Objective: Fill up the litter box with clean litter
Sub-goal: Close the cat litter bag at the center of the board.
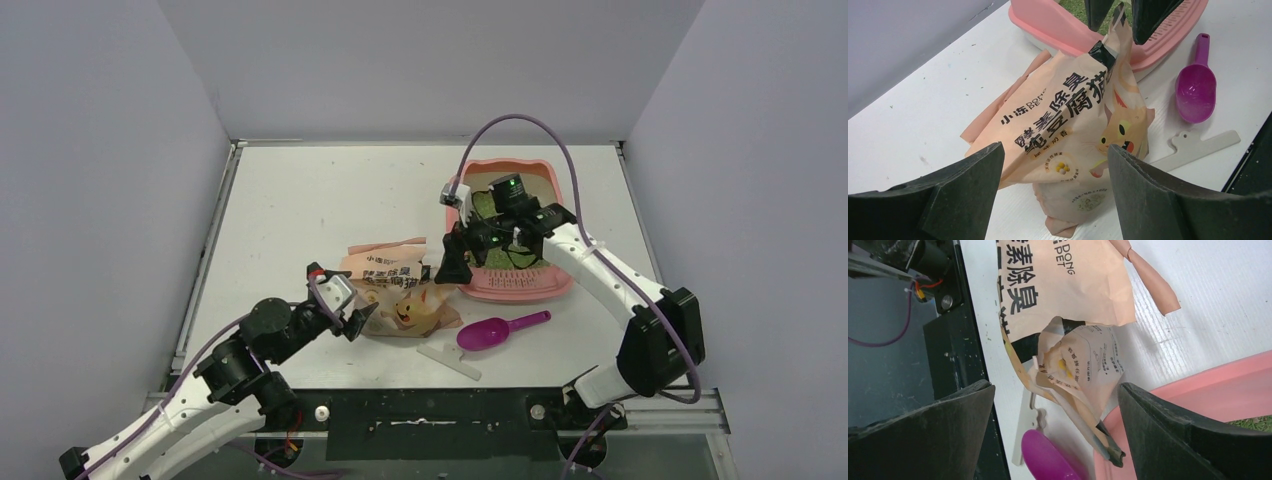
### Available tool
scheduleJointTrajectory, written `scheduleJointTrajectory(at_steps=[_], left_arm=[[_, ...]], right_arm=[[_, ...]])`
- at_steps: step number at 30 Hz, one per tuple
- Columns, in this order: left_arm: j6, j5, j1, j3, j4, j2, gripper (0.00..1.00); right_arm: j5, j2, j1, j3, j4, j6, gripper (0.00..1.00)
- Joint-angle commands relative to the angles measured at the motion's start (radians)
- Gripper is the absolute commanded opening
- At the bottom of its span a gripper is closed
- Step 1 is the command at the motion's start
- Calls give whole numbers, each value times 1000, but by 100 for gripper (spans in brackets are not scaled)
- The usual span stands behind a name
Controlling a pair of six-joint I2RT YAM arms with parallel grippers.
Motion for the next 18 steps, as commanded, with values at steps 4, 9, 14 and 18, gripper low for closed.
scheduleJointTrajectory(at_steps=[4, 9, 14, 18], left_arm=[[1, -8, -5, 27, 12, -15, 74], [2, -6, -4, 22, 9, -14, 74], [0, 3, -5, 27, -2, -8, 74], [2, 11, -5, 35, -27, -3, 74]], right_arm=[[-68, 93, -1, 131, -151, -197, 99], [-73, 138, 26, 156, -194, -183, 93], [-162, 214, 23, 206, -228, -132, 67], [-248, 220, 33, 196, -123, 20, 46]])
